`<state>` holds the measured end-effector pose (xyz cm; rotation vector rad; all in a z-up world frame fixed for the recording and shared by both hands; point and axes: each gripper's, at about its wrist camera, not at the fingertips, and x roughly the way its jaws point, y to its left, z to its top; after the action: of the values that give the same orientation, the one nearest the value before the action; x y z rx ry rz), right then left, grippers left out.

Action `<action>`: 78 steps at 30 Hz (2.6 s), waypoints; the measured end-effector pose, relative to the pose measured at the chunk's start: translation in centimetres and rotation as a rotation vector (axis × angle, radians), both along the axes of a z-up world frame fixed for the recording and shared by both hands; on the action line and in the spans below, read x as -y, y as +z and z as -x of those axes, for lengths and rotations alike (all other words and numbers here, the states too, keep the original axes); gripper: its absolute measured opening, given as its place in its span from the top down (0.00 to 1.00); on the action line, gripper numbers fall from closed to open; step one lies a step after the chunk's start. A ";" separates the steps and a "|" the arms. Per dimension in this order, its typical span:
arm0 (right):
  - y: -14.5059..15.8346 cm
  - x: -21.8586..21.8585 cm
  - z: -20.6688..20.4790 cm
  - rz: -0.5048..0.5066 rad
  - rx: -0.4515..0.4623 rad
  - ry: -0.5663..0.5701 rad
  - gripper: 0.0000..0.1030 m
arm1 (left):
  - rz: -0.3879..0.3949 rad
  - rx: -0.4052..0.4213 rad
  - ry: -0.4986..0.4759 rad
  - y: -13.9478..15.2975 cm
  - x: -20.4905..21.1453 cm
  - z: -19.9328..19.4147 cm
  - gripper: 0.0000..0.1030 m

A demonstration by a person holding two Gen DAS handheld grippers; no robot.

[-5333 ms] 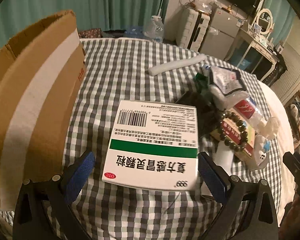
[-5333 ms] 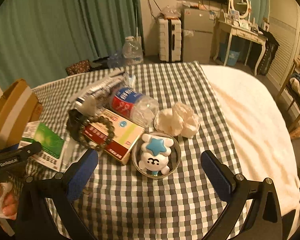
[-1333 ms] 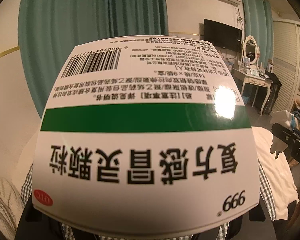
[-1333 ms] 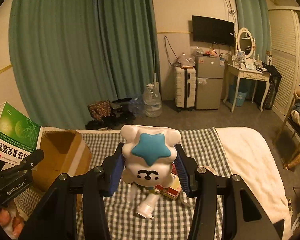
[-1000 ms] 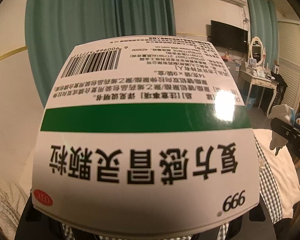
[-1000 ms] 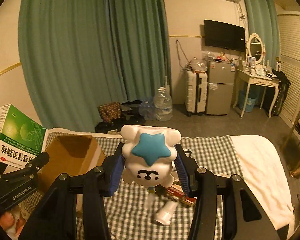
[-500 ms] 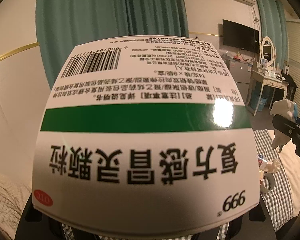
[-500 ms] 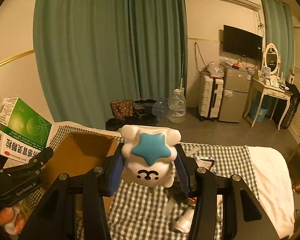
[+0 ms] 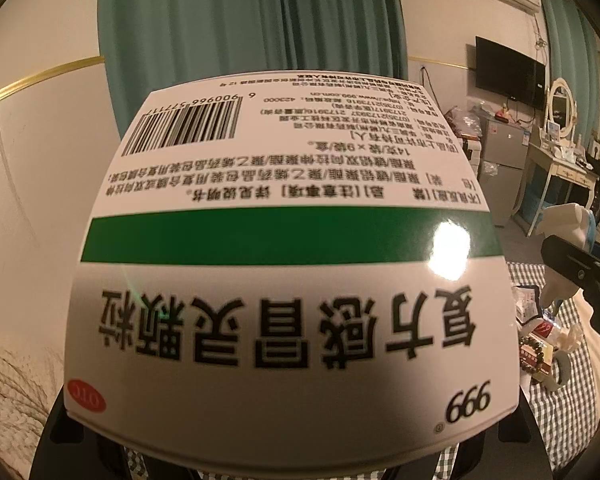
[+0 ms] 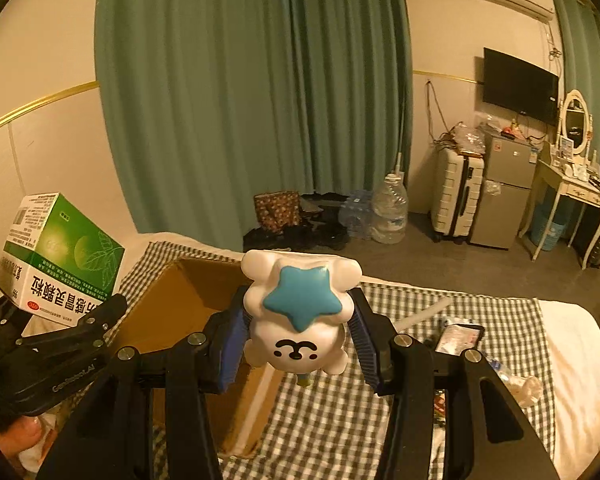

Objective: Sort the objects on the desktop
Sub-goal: 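Lift both held items and carry them toward the cardboard box, then lower both items into the cardboard box and open both grippers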

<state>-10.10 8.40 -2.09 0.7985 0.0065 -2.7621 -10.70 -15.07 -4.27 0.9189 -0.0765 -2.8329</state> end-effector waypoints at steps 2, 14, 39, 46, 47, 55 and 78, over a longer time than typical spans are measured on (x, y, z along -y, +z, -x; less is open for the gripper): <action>-0.1 0.4 0.3 -0.001 0.003 0.009 0.54 | -0.003 0.005 0.007 -0.2 0.4 0.2 0.25; -2.0 3.6 2.0 -0.006 0.041 0.067 0.54 | -0.026 0.066 0.043 -2.1 2.4 1.3 0.25; -8.8 9.3 6.8 -0.019 0.192 0.200 0.54 | -0.063 0.258 0.054 -8.0 4.2 6.7 0.25; -11.3 10.5 9.4 -0.036 0.247 0.214 0.54 | -0.076 0.316 0.050 -10.2 4.6 8.2 0.25; -11.4 10.6 9.6 -0.039 0.251 0.214 0.54 | -0.075 0.326 0.051 -10.6 4.5 8.5 0.25; -13.7 12.0 12.0 -0.070 0.311 0.222 0.54 | -0.089 0.372 0.061 -12.4 4.9 9.4 0.25; -10.9 11.7 11.4 -0.086 0.297 0.201 0.45 | -0.064 0.337 0.041 -10.6 4.3 8.5 0.17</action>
<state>-21.50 -3.29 -12.95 1.1553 0.1404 -2.4470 -19.23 -19.33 -14.90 1.3865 -0.0078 -2.6279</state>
